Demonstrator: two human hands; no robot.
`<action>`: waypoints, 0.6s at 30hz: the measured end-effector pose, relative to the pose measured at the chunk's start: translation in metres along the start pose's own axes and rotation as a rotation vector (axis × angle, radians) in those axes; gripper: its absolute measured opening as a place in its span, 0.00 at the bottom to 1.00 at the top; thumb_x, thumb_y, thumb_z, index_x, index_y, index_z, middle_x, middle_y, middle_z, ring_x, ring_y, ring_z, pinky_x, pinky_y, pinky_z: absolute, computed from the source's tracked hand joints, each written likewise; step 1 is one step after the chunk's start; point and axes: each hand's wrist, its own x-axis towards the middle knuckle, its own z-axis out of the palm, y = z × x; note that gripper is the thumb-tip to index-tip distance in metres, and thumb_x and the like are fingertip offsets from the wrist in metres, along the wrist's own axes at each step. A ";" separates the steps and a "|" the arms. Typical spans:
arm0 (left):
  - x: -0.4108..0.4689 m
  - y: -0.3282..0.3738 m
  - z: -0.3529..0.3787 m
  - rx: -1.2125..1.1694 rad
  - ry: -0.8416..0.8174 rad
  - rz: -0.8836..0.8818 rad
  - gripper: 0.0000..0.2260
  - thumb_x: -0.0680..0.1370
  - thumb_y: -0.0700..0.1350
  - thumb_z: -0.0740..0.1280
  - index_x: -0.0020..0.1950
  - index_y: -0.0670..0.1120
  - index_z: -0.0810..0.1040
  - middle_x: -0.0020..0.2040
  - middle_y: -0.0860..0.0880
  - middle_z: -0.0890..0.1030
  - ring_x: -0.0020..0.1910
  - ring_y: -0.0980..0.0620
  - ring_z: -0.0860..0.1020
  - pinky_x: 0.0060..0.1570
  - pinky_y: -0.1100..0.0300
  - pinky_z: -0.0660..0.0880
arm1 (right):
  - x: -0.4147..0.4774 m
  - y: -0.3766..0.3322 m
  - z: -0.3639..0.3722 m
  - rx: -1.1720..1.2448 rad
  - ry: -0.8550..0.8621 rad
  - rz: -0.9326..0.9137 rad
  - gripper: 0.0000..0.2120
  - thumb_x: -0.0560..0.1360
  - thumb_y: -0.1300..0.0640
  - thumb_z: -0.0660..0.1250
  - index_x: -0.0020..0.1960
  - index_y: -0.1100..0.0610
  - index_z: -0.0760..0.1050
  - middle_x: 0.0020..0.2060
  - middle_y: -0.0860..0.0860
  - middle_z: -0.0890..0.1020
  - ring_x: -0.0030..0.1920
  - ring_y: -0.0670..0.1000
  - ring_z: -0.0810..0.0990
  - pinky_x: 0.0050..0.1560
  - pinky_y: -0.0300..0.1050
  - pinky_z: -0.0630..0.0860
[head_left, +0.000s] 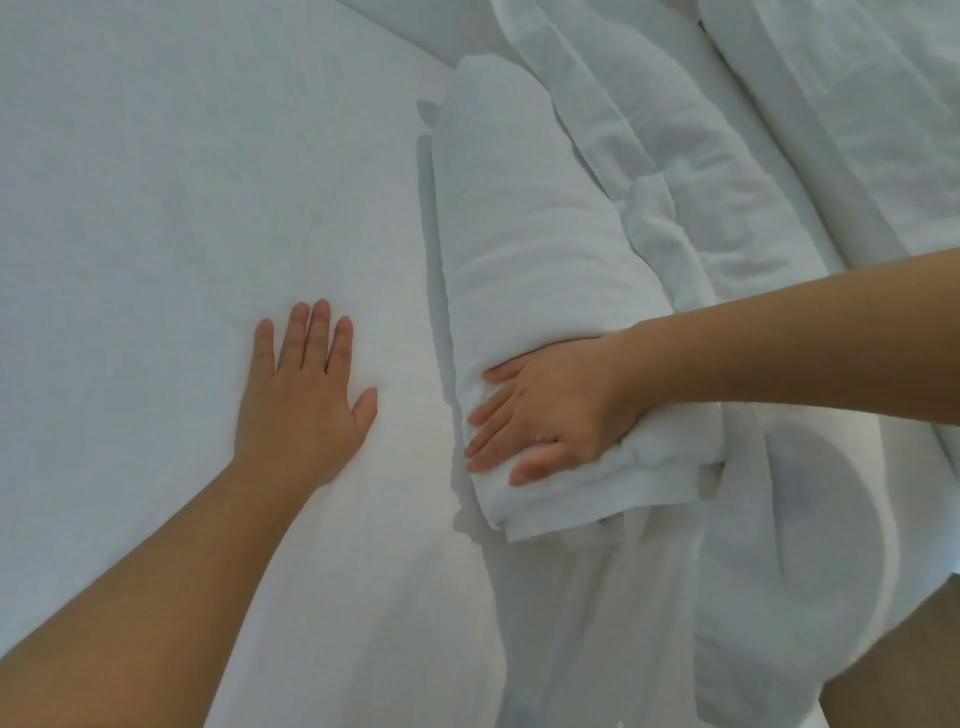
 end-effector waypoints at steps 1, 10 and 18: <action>0.004 0.000 0.001 0.007 0.000 -0.002 0.34 0.79 0.61 0.41 0.79 0.42 0.47 0.80 0.42 0.47 0.79 0.44 0.45 0.75 0.44 0.37 | 0.001 0.008 -0.001 -0.026 0.017 0.011 0.29 0.81 0.38 0.41 0.78 0.45 0.56 0.77 0.39 0.59 0.78 0.43 0.52 0.77 0.49 0.41; 0.082 0.000 0.009 0.041 0.021 -0.053 0.37 0.77 0.64 0.36 0.79 0.41 0.42 0.79 0.41 0.42 0.78 0.45 0.40 0.74 0.42 0.37 | 0.024 0.089 -0.018 -0.178 0.083 0.107 0.27 0.83 0.42 0.42 0.79 0.51 0.54 0.79 0.46 0.55 0.78 0.45 0.49 0.78 0.48 0.42; 0.151 -0.003 0.014 0.046 0.038 -0.092 0.36 0.78 0.63 0.37 0.79 0.40 0.43 0.80 0.41 0.44 0.78 0.46 0.41 0.74 0.40 0.37 | 0.041 0.142 -0.046 -0.352 0.169 0.233 0.28 0.83 0.43 0.39 0.79 0.52 0.54 0.78 0.46 0.56 0.78 0.48 0.51 0.76 0.48 0.42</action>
